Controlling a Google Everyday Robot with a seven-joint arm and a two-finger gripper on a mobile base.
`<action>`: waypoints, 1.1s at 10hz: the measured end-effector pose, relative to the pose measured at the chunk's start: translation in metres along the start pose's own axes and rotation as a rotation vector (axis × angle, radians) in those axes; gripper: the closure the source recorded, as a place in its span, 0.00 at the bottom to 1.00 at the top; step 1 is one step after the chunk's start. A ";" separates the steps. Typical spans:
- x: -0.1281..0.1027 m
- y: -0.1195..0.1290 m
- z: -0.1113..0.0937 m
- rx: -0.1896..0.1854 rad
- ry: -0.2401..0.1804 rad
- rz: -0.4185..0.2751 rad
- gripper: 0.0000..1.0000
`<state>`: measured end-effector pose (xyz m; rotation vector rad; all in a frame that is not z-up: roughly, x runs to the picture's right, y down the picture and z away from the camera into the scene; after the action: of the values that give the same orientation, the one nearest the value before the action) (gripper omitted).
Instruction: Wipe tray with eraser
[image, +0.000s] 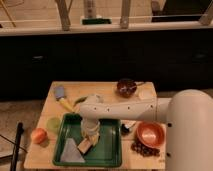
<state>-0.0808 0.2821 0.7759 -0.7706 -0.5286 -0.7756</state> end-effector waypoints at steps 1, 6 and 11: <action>0.002 0.013 -0.006 0.003 0.007 0.007 1.00; 0.045 0.040 -0.031 0.058 0.048 0.101 1.00; 0.062 0.002 -0.044 0.098 0.072 0.078 1.00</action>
<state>-0.0349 0.2233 0.7892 -0.6665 -0.4652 -0.6975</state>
